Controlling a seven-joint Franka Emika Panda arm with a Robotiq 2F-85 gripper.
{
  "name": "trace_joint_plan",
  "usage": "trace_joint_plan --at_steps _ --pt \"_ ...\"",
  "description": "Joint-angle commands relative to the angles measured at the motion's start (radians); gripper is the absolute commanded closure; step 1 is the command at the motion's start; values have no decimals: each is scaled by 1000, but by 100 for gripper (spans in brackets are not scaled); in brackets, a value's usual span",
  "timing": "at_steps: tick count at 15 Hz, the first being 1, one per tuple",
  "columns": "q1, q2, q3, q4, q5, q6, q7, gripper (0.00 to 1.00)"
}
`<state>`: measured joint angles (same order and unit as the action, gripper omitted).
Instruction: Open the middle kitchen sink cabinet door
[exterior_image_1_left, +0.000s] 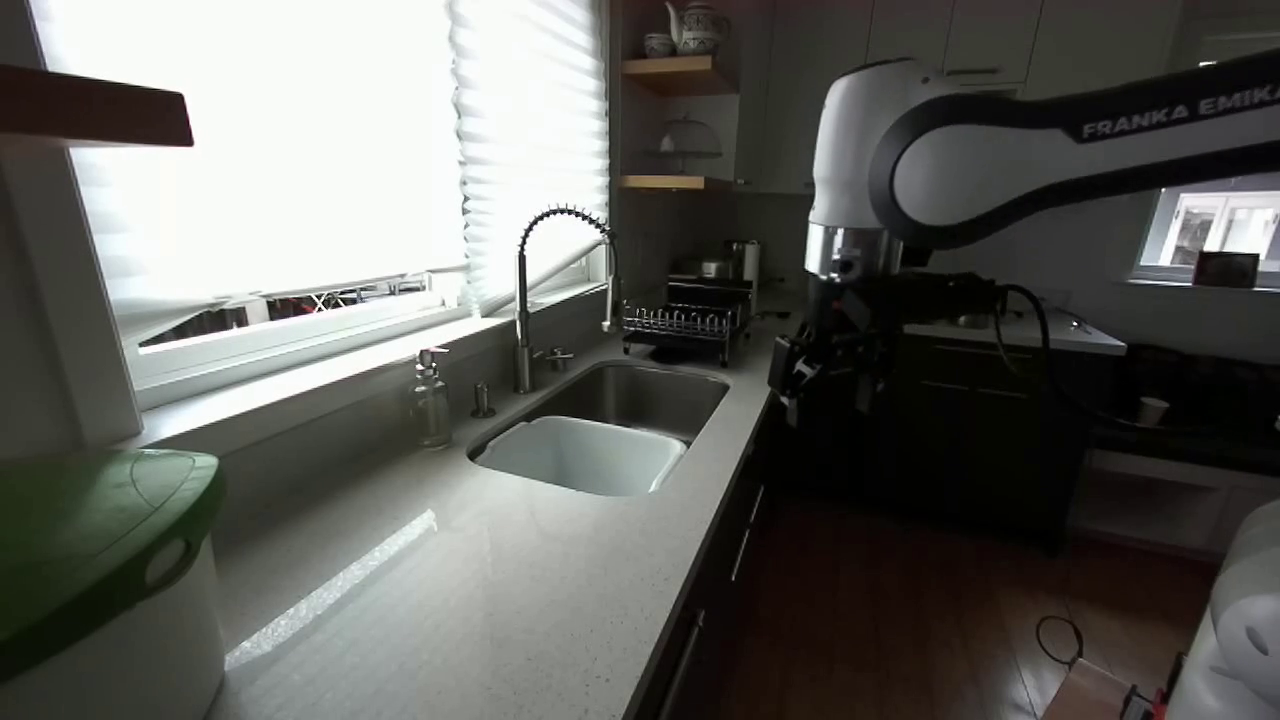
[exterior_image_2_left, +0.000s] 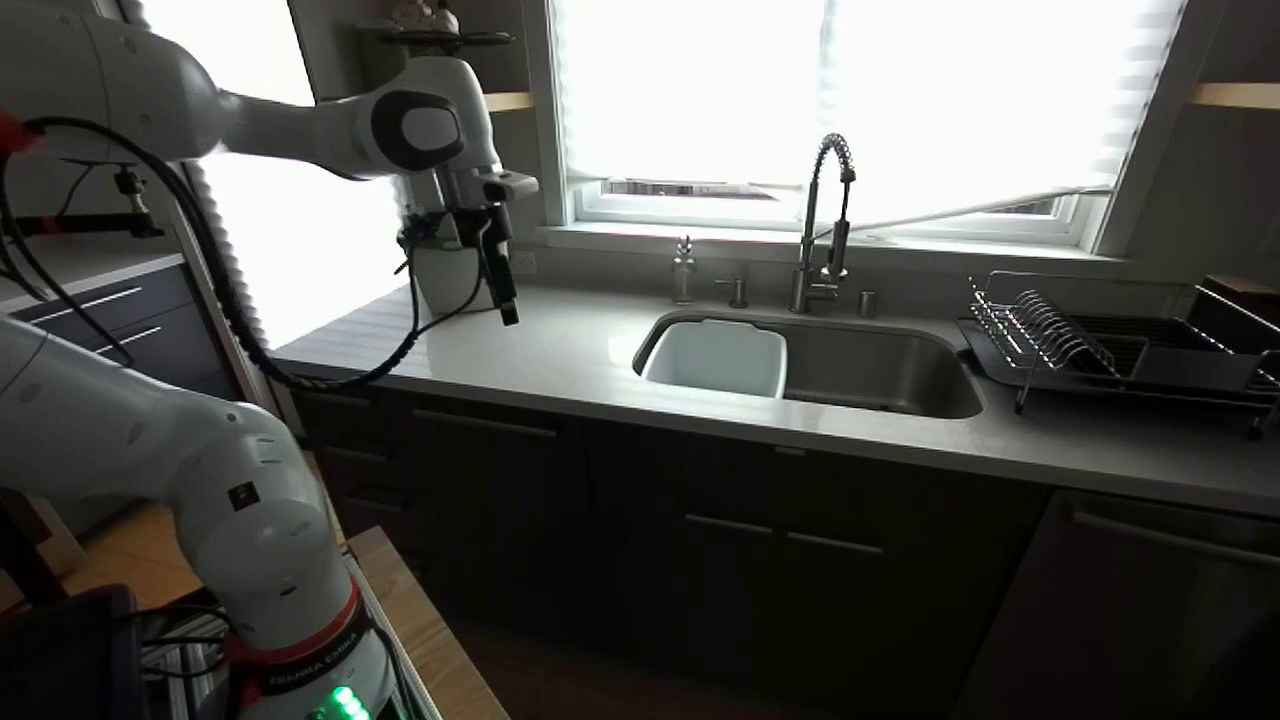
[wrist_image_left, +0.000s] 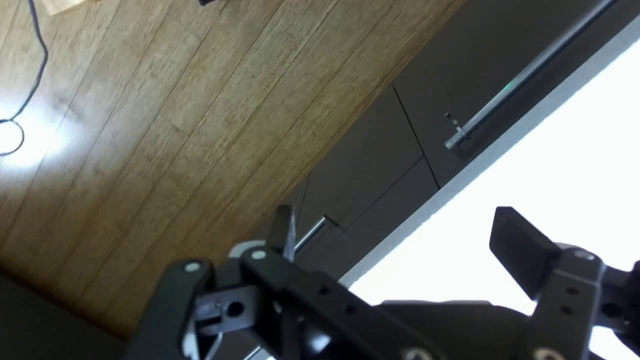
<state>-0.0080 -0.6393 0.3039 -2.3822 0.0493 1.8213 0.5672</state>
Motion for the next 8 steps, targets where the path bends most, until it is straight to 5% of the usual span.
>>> trace_joint_plan --at_steps 1,8 --pt "-40 67 -77 -86 33 181 42 0" --pt "-46 264 -301 -212 177 531 -227 0"
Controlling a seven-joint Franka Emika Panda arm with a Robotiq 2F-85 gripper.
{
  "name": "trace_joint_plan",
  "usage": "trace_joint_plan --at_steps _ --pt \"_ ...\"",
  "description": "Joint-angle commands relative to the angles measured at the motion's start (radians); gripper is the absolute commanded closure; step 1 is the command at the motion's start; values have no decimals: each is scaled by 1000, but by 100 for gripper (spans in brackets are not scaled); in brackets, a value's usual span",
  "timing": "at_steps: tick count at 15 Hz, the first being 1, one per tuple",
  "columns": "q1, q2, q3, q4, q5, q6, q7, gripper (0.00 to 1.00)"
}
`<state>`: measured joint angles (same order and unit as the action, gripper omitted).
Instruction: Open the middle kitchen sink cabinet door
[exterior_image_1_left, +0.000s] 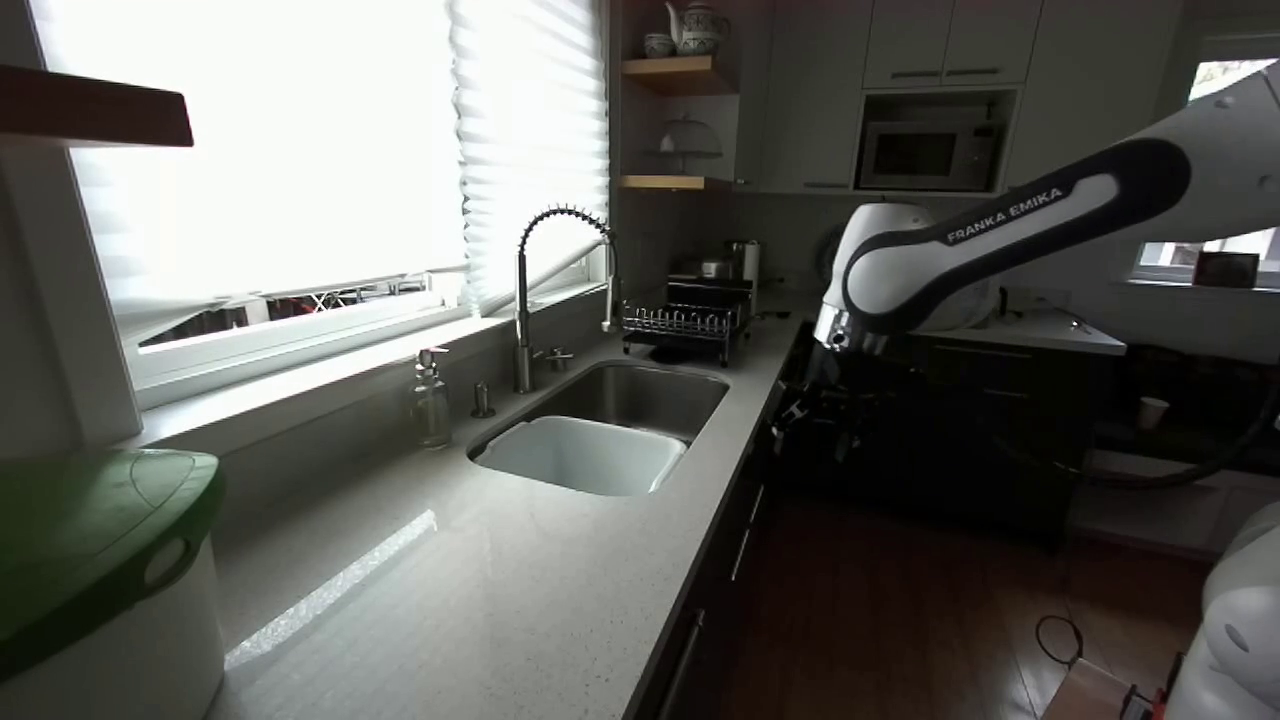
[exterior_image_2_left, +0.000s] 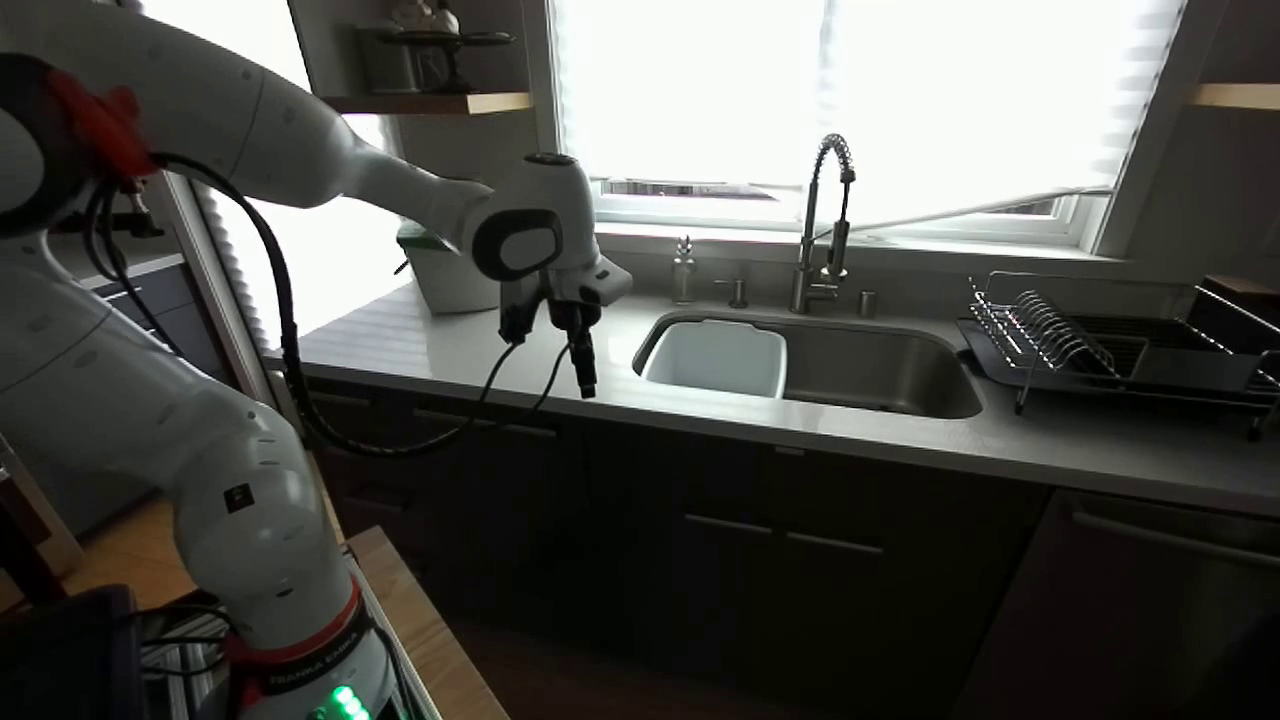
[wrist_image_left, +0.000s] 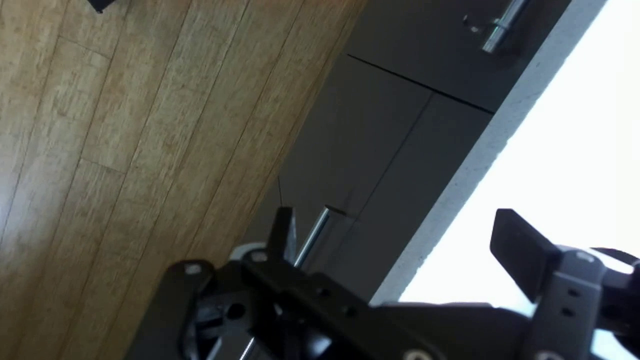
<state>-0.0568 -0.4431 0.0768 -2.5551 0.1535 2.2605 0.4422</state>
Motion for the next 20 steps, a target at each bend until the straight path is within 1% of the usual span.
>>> trace_joint_plan --at_steps 1,3,6,7,8,11,19,20 --pt "-3 87 -101 -56 91 118 -135 0" --pt "-14 141 -149 -75 123 184 -202 0" --pt "-56 228 -184 -75 86 290 -231 0" --pt "-69 256 -193 -66 74 305 -229 0" --pt "-54 203 -177 -72 84 263 -212 0" --pt "-71 252 -191 -67 81 293 -225 0" --pt "-69 256 -190 -61 81 294 -225 0" --pt "-66 280 -194 -48 94 291 -234 0"
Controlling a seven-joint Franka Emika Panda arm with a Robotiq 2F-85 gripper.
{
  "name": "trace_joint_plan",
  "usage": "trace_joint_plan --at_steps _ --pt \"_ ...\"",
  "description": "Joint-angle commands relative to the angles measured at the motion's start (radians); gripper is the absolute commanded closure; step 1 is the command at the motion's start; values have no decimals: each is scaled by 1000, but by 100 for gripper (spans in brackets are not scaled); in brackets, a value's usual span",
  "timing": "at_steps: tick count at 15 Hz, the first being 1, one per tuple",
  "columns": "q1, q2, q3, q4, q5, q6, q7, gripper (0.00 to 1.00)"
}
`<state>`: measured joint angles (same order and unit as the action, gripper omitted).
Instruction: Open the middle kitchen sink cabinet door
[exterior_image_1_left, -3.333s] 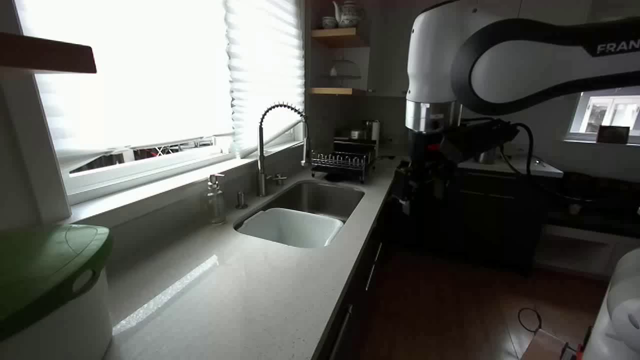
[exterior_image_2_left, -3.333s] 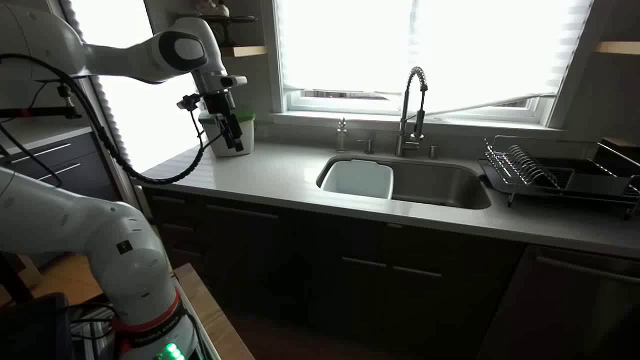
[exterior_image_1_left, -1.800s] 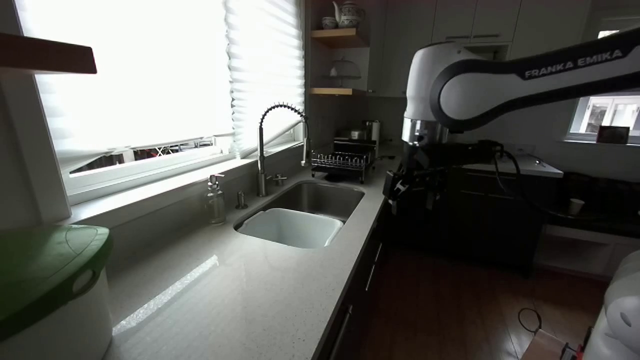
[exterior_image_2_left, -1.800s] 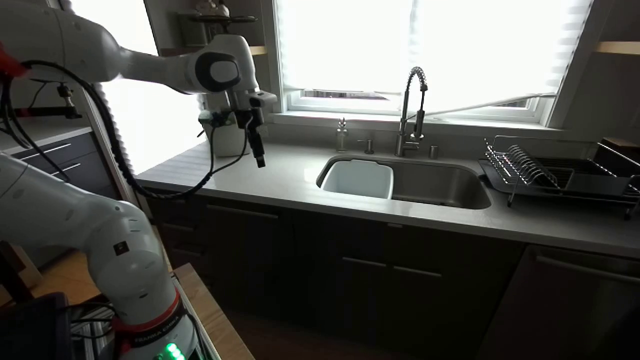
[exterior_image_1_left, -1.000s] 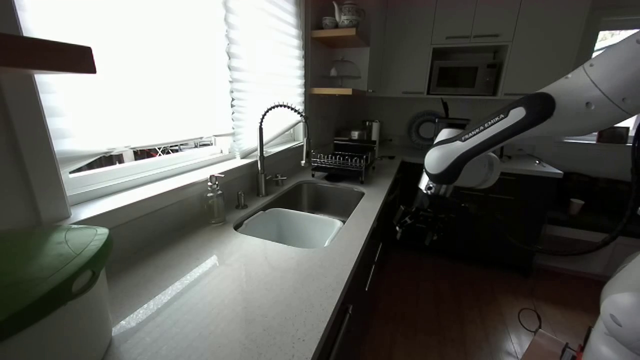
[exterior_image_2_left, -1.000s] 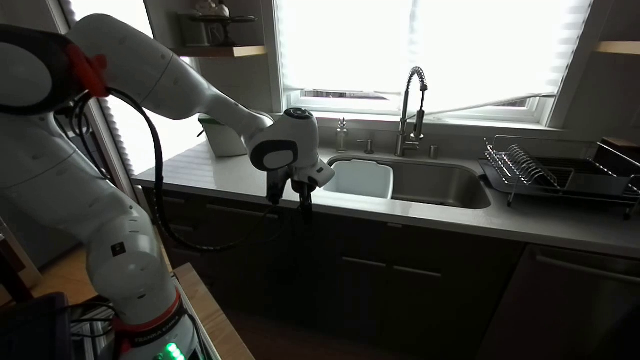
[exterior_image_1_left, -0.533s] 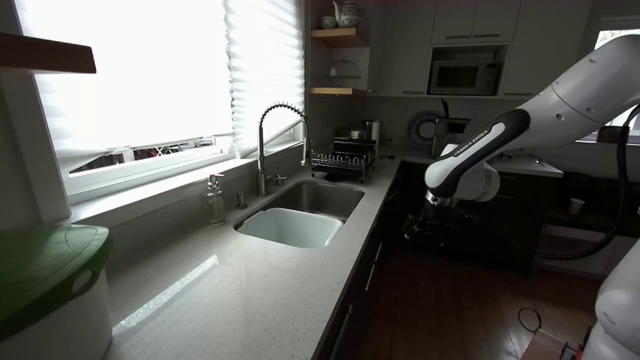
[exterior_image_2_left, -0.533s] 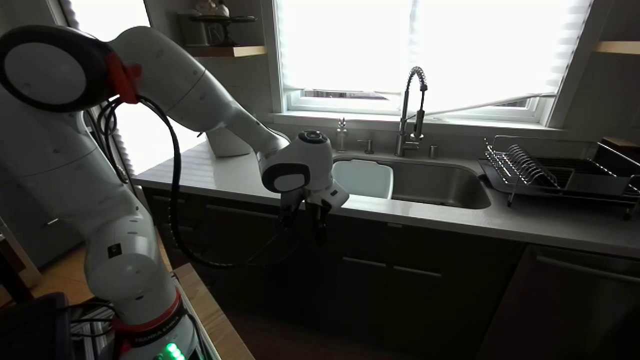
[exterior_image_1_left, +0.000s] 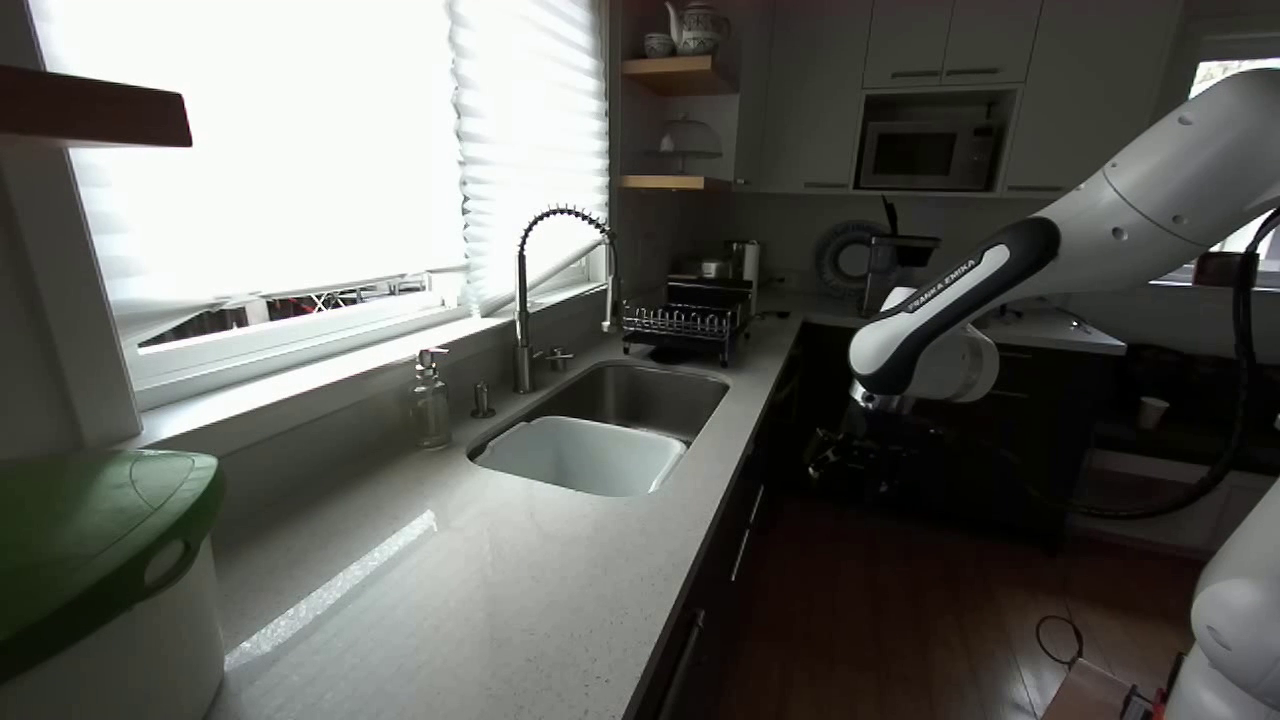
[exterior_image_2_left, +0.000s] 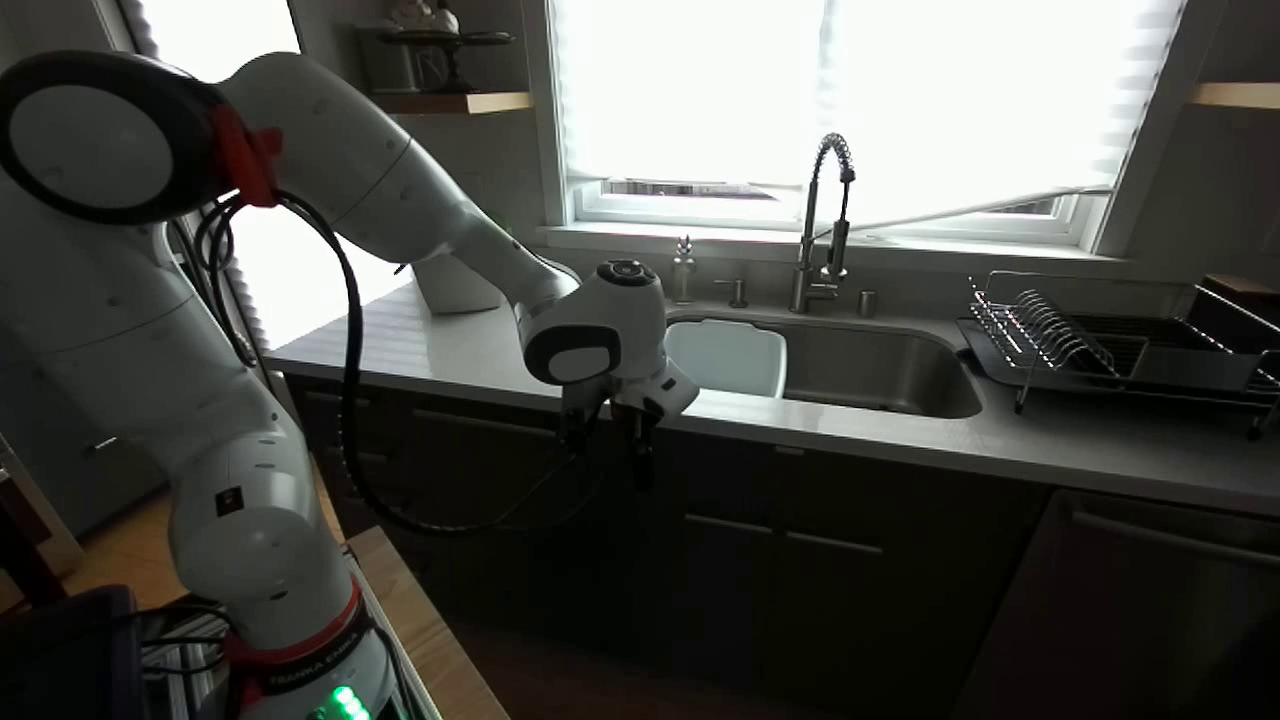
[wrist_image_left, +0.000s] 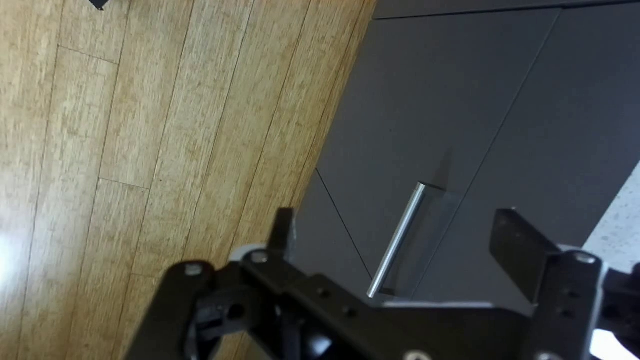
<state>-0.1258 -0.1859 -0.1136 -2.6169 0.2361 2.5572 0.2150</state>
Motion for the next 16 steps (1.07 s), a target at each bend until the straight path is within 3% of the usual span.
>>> trace_joint_plan --at_steps 1,6,8,16 --pt "5 48 -7 26 24 5 -10 0" --pt "15 214 -24 103 160 83 -117 0" --pt "5 290 -21 151 259 86 -223 0" --pt "-157 636 66 406 540 40 -553 0"
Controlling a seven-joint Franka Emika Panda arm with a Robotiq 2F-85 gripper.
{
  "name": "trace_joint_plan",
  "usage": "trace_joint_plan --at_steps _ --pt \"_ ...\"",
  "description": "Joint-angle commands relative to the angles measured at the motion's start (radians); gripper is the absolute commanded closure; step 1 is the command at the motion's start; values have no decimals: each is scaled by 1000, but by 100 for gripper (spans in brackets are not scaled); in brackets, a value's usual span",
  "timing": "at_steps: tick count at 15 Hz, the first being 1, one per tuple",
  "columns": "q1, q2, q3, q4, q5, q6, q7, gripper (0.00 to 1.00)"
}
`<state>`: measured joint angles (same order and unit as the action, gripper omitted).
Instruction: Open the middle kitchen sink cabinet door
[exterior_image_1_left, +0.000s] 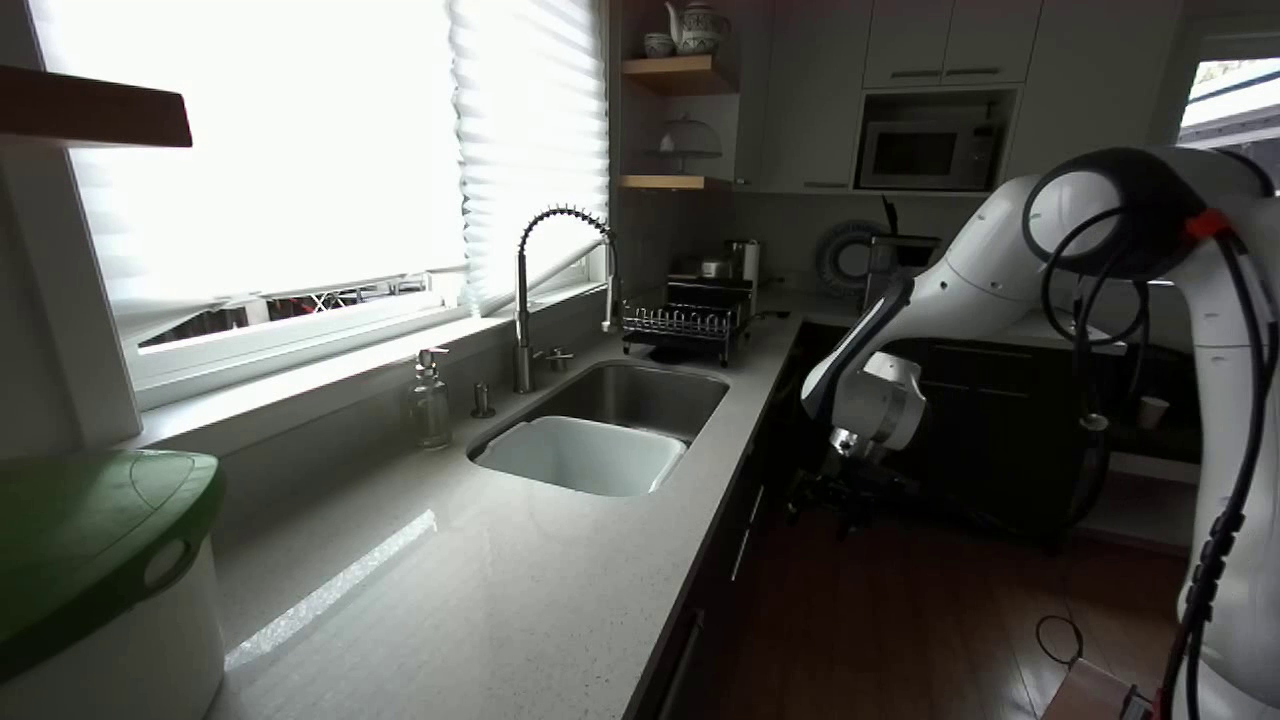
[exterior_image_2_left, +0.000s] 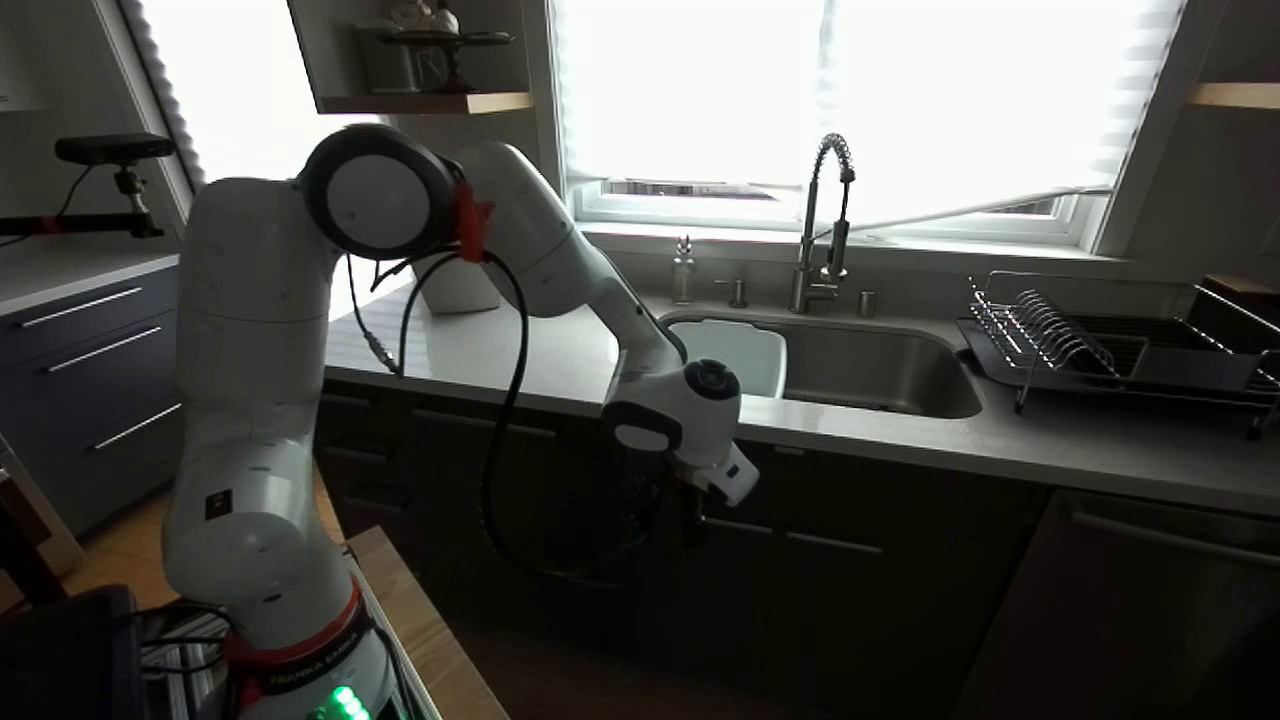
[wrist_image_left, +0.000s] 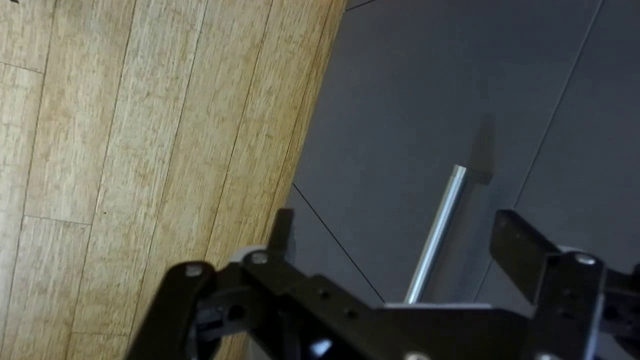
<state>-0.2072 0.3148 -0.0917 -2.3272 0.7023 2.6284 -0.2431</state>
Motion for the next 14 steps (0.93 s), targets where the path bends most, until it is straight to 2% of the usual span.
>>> trace_joint_plan --at_steps 1,4,5,14 --pt "-99 179 56 152 86 -47 -116 0" --pt "-169 276 100 251 162 -72 -167 0" --pt "-120 205 68 171 107 -33 -121 0" --pt "-124 222 72 194 108 -36 -126 0"
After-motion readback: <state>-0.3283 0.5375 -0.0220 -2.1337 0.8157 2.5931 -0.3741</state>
